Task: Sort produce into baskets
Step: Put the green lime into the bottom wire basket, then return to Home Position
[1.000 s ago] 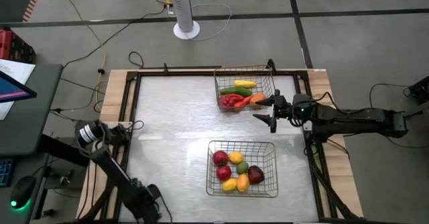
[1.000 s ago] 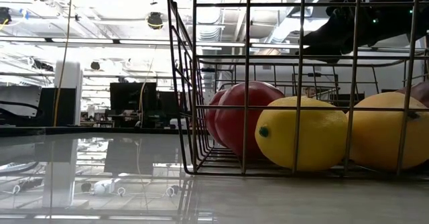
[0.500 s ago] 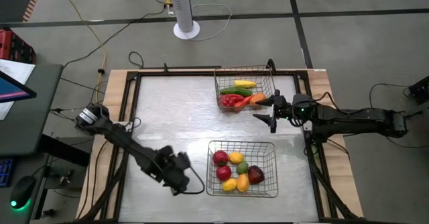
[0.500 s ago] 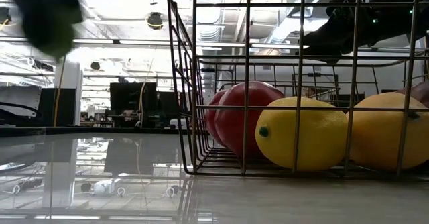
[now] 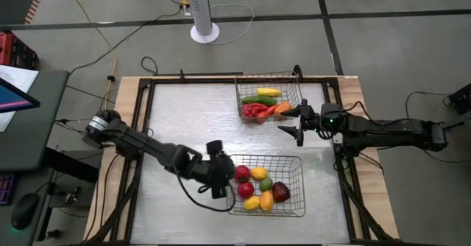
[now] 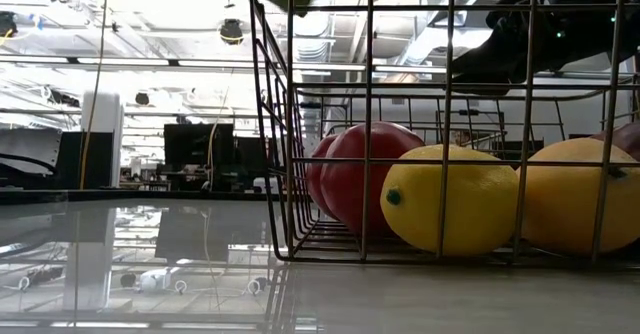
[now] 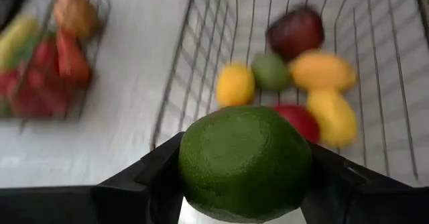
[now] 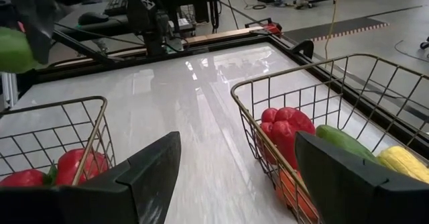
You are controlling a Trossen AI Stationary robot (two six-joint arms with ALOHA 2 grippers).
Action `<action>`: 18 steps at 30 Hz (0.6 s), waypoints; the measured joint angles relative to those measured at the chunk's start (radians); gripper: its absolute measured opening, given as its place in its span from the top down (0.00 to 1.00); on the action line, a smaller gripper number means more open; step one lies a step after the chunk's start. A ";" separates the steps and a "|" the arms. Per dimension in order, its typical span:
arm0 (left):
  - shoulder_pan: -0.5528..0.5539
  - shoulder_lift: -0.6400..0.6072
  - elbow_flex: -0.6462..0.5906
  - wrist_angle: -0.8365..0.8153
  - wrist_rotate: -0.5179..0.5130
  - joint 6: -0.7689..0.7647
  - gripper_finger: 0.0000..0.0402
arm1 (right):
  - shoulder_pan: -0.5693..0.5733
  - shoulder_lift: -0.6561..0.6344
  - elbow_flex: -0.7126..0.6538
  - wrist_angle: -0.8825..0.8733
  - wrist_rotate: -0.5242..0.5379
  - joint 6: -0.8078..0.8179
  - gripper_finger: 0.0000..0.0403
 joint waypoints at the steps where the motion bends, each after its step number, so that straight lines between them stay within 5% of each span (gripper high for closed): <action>1: 0.012 0.000 -0.017 0.056 0.003 0.032 0.46 | 0.000 0.000 0.000 0.000 0.000 -0.001 0.22; 8: 0.083 0.002 -0.092 0.241 0.110 0.094 0.41 | 0.000 0.000 0.000 -0.002 0.001 -0.001 0.22; 18: 0.128 -0.012 -0.095 0.203 0.172 0.130 0.19 | 0.000 -0.007 0.000 -0.010 0.001 0.000 0.22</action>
